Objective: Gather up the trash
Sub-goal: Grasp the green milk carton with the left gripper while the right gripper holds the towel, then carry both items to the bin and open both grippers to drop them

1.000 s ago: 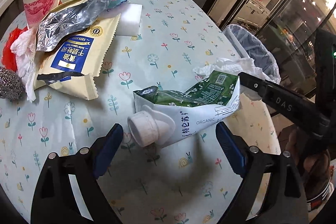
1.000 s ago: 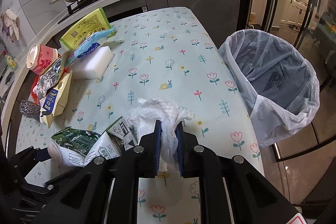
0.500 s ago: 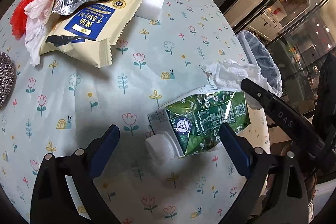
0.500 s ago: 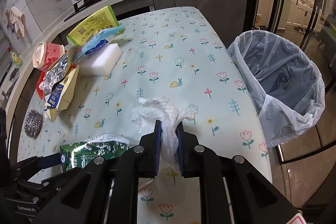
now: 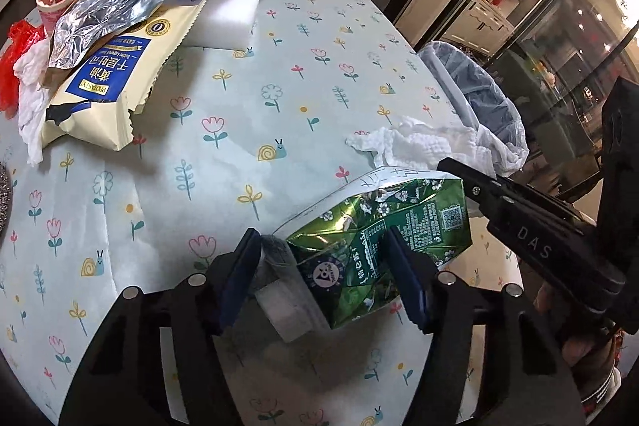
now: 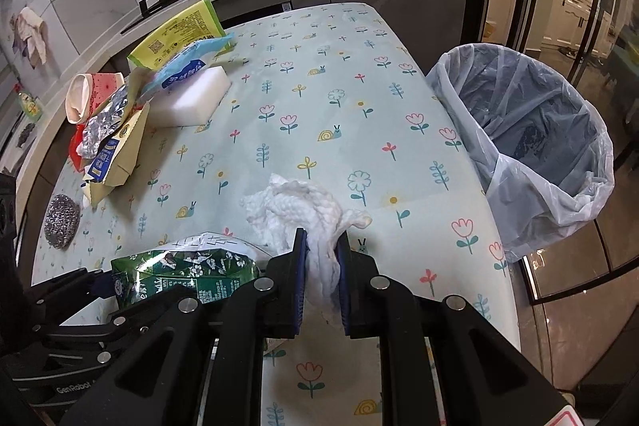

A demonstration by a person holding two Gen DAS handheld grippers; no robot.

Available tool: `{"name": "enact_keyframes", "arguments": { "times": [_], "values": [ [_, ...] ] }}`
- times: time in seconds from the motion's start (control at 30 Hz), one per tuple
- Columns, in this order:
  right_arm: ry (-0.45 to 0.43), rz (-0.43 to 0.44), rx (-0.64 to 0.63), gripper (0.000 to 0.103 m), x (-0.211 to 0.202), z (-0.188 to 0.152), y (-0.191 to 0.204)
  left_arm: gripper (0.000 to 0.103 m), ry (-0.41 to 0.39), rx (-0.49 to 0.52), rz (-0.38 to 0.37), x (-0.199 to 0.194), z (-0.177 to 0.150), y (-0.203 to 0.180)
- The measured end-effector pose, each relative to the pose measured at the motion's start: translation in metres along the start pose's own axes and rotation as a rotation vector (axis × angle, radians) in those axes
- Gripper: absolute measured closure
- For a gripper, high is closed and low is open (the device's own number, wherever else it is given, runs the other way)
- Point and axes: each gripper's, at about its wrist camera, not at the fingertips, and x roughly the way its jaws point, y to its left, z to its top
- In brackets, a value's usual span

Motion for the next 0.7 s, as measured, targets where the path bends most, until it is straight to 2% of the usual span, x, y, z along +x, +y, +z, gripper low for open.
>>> {"name": "enact_keyframes", "arguments": {
  "times": [0.3, 0.47, 0.7],
  "values": [
    [-0.016, -0.005, 0.006, 0.089, -0.01, -0.003, -0.007, 0.047, 0.018, 0.052, -0.028, -0.01, -0.013, -0.013],
    [-0.002, -0.007, 0.006, 0.089, -0.01, -0.012, -0.01, 0.047, 0.069, 0.131, -0.097, -0.011, -0.029, -0.026],
    [0.003, -0.017, 0.027, 0.089, -0.016, -0.024, -0.017, 0.049, 0.041, 0.145, -0.068, -0.015, -0.036, -0.032]
  ]
}}
